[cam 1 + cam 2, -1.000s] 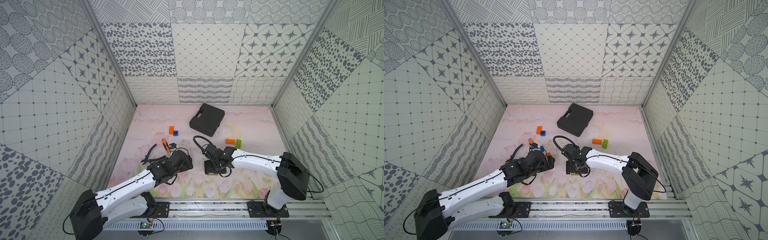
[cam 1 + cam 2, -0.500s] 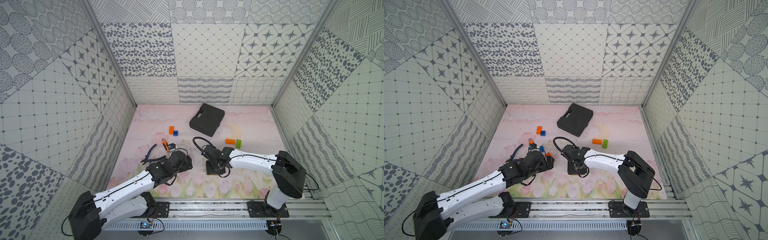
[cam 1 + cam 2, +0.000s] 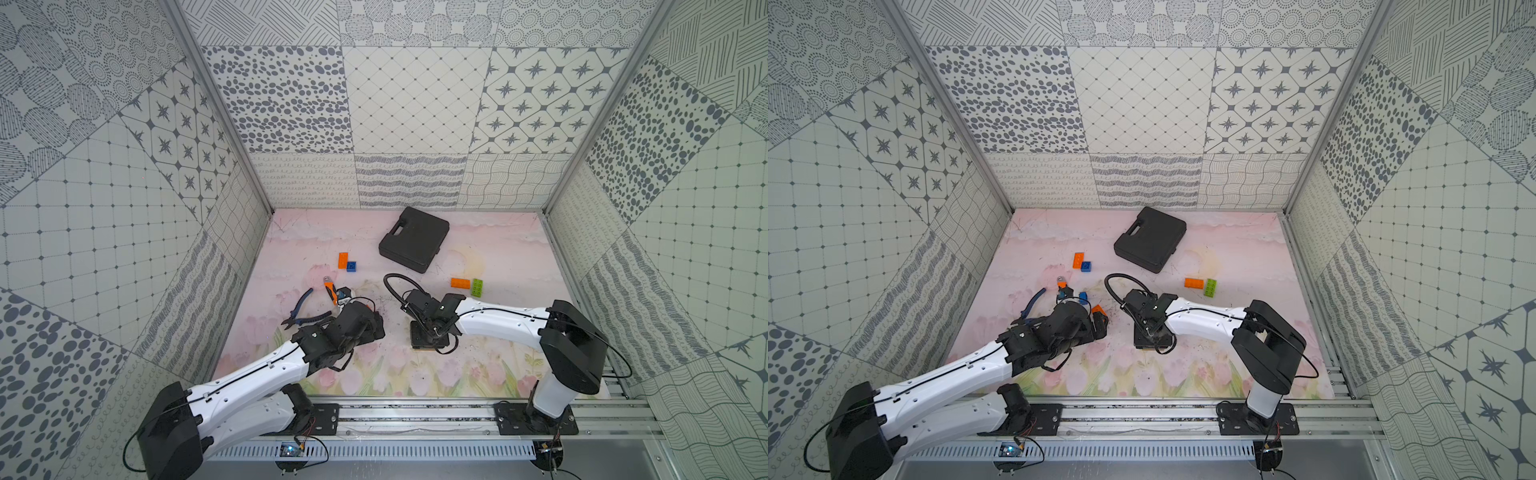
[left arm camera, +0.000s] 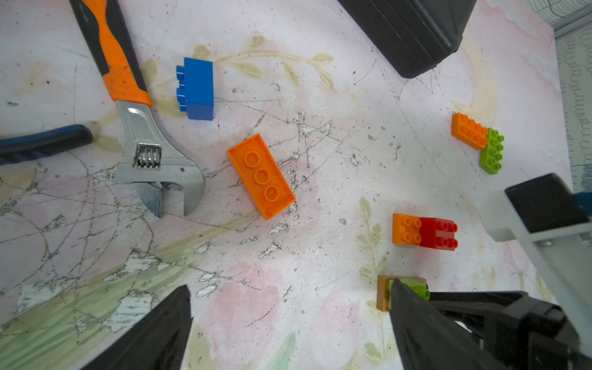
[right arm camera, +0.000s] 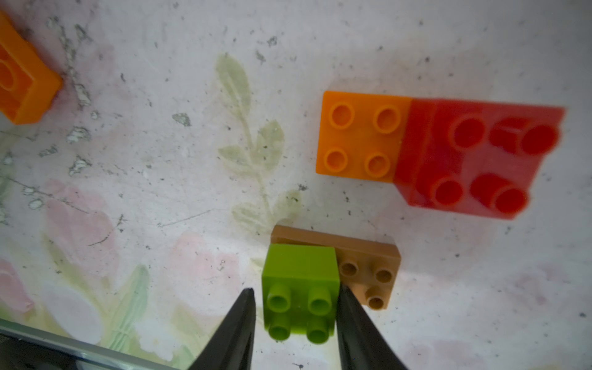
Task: Assemble the number 5 with lego
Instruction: Assemble the lego brick with the lego brick.
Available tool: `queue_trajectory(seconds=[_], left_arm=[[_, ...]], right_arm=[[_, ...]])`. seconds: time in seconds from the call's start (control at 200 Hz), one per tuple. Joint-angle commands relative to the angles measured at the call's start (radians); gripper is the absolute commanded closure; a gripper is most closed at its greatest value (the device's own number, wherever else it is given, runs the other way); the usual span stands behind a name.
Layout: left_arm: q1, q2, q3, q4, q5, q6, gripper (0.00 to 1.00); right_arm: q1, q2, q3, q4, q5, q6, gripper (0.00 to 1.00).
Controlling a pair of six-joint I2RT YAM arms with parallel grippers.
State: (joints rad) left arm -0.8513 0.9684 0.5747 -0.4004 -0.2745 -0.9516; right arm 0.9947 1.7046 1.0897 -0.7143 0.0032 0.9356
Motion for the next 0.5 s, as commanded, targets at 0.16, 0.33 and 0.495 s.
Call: queue_trajectory(seconds=[0.16,0.33,0.495], left_arm=[[0.015,0.003,-0.006,0.001,-0.011,-0.012,0.00],[0.015,0.006,-0.006,0.003,-0.009,-0.014,0.00],[0.016,0.010,-0.004,0.003,-0.007,-0.014,0.00]], right_arm=[[0.006,0.016,0.023,0.000,0.002,0.000,0.54],[0.006,0.031,0.026,-0.007,0.002,0.004,0.64],[0.007,0.073,0.034,-0.038,0.002,0.004,0.67]])
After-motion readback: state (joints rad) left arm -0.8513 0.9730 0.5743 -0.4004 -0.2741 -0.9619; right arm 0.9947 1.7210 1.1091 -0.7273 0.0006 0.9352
